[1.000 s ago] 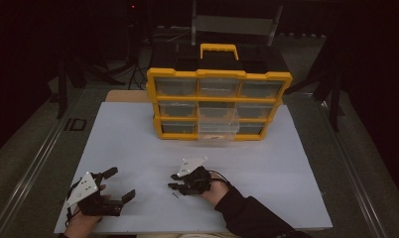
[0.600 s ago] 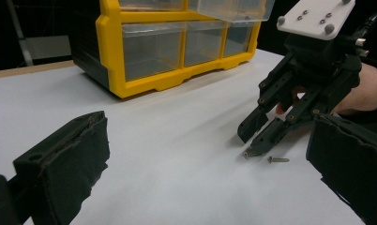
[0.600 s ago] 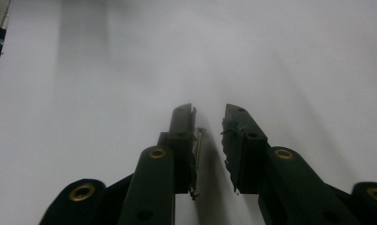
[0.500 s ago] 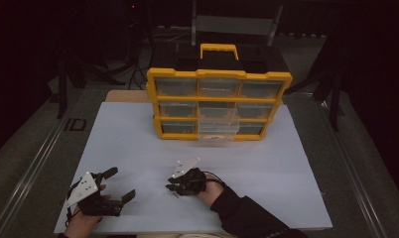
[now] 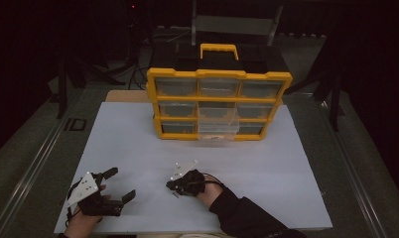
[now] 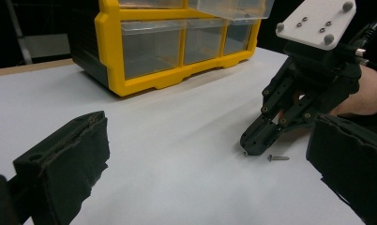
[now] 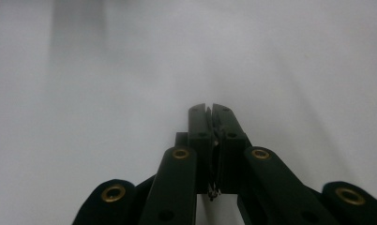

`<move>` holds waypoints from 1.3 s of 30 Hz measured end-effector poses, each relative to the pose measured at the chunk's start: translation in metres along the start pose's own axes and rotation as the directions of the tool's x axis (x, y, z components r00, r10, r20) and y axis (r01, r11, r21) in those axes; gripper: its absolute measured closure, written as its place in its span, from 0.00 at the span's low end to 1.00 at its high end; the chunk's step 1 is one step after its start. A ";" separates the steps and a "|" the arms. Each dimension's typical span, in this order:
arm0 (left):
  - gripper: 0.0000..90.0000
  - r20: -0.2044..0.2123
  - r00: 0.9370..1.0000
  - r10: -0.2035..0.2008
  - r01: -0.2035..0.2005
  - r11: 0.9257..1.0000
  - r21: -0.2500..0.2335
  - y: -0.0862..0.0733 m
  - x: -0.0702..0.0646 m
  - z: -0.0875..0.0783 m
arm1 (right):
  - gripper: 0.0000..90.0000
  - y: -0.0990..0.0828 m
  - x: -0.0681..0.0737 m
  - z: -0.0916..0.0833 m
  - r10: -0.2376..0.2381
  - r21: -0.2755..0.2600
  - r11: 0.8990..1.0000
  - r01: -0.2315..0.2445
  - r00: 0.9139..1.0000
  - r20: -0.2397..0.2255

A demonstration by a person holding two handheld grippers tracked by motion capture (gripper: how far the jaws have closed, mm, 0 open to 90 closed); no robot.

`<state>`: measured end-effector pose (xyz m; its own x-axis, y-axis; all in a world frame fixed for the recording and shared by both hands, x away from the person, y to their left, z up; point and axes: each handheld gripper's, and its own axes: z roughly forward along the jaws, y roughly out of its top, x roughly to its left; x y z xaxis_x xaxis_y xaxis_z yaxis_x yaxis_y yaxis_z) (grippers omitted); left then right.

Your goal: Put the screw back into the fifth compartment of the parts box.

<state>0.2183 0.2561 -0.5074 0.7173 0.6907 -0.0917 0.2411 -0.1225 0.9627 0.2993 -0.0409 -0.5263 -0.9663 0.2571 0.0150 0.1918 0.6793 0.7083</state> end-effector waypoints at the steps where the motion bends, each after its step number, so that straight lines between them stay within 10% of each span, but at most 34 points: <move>1: 0.01 0.000 1.000 0.001 -0.001 1.000 0.000 0.000 0.000 0.000 | 0.97 0.000 0.000 0.000 -0.002 0.001 1.000 0.001 1.000 0.006; 39: 0.01 -0.005 1.000 -0.002 0.002 1.000 0.002 0.000 0.000 0.001 | 0.97 0.046 -0.018 -0.102 -0.008 -0.147 0.989 0.019 0.997 0.073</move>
<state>0.2189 0.2560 -0.5078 0.7131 0.6949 -0.0927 0.2443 -0.1224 0.9620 0.3084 -0.0845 -0.4223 -0.9528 0.3008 -0.0420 0.1461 0.5753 0.8048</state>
